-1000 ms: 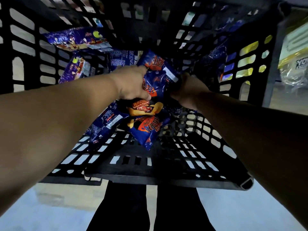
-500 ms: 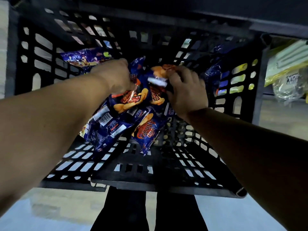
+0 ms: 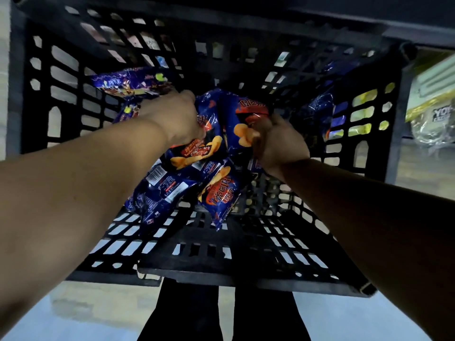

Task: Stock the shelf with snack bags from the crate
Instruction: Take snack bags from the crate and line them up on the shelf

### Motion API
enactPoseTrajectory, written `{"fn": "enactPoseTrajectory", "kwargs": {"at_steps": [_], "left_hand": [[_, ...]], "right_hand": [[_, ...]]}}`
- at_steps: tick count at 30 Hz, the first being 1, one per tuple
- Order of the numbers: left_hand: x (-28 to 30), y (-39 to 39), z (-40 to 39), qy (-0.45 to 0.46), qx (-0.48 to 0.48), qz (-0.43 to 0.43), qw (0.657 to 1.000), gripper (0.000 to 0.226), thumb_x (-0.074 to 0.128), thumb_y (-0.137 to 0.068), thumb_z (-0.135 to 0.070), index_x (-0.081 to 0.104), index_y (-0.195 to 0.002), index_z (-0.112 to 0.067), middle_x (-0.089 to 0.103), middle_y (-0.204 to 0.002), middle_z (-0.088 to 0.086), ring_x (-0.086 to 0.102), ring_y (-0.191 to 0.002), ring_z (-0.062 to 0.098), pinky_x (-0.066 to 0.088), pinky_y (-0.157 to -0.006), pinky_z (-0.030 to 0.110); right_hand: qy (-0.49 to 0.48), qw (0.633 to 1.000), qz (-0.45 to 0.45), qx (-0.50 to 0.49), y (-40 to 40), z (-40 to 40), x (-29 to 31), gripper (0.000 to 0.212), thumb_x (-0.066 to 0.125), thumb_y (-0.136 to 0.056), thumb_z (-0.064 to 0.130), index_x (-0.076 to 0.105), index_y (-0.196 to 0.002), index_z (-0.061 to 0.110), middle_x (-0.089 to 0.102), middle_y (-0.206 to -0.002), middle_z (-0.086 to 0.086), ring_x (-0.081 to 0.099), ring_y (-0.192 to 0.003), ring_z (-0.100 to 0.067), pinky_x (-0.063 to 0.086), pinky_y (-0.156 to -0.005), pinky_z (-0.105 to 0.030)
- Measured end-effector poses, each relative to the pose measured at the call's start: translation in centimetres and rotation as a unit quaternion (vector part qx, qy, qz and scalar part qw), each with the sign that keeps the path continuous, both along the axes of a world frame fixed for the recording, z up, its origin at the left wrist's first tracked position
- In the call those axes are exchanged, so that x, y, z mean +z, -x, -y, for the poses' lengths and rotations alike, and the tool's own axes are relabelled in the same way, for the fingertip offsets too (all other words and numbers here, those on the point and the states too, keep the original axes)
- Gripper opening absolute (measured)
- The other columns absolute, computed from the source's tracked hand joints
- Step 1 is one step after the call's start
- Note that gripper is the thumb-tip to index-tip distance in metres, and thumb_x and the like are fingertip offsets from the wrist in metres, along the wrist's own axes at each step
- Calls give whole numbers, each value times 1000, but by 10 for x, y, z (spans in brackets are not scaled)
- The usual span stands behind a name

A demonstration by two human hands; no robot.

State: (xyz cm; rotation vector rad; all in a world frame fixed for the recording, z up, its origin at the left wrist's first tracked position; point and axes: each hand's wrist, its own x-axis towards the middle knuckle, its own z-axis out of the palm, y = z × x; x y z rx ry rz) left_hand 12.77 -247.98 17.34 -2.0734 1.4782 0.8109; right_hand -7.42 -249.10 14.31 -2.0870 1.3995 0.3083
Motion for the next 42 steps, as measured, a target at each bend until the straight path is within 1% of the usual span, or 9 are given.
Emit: {"fn": "enactPoseTrajectory", "kwargs": {"at_steps": [6,11,15,18,22,28,31,37,42], "left_hand": [[-3,5,0,-9,-2,-2,1000,72,68,-82,-50,37,-136,-15,48,-132,11,47,-122,33,34,-99,48],[-2,5,-1,-29,-29,0,999,73,67,-82,-51,36,-138,-16,46,-136,10,45,-123,32,34,-99,47],[-3,6,1,-38,-46,-12,998,73,67,-82,-50,36,-138,-16,45,-138,9,42,-127,32,31,-102,47],[-6,6,1,-49,-60,-18,997,76,68,-80,-49,34,-140,-18,40,-143,9,37,-131,31,27,-105,48],[-11,4,-1,-48,-75,-29,996,66,68,-82,-44,37,-135,-21,41,-141,9,36,-131,31,25,-105,48],[-8,5,1,-33,-58,-49,997,52,65,-87,-31,37,-130,-20,53,-97,-1,48,-97,24,33,-97,44],[0,5,1,0,-52,-60,997,55,65,-88,-26,35,-134,-18,44,-76,-6,47,-83,22,42,-74,35],[45,11,3,63,-62,-57,994,45,63,-85,-30,37,-120,-19,43,-72,-2,50,-80,26,38,-64,33],[105,19,9,88,-52,-69,992,53,67,-83,-32,35,-125,-21,46,-73,-4,50,-79,24,35,-67,32]], "right_hand": [[-78,994,-49,63,-12,9,-13,55,56,-94,27,34,-144,36,36,-148,1,35,-132,-28,39,-102,-47],[-98,995,-13,-5,-12,-2,-27,31,49,-97,32,41,-126,27,61,-120,-6,56,-111,-28,43,-94,-44],[-94,995,-20,-13,-17,13,-32,92,67,-84,6,9,-149,36,22,-153,-7,49,-122,-37,52,-91,-47],[-61,988,-98,100,-20,20,-39,108,76,-82,23,-6,-153,30,4,-161,1,25,-140,-37,33,-107,-52],[-69,981,-101,151,-27,32,-51,110,77,-80,37,-6,-153,31,12,-161,1,6,-148,-28,11,-115,-55],[-91,973,-131,166,-32,43,-35,94,80,-76,37,23,-149,24,46,-140,-11,40,-130,-34,34,-104,-47],[-104,974,-116,168,-25,42,-21,77,77,-77,35,37,-142,21,51,-130,-12,47,-121,-32,44,-95,-41],[-123,979,-84,139,-5,44,36,77,71,-83,21,28,-148,18,52,-134,-11,53,-115,-29,49,-90,-38],[-103,983,-80,126,12,60,105,64,66,-83,28,33,-137,15,54,-100,-2,53,-89,-23,45,-72,-31]]}}
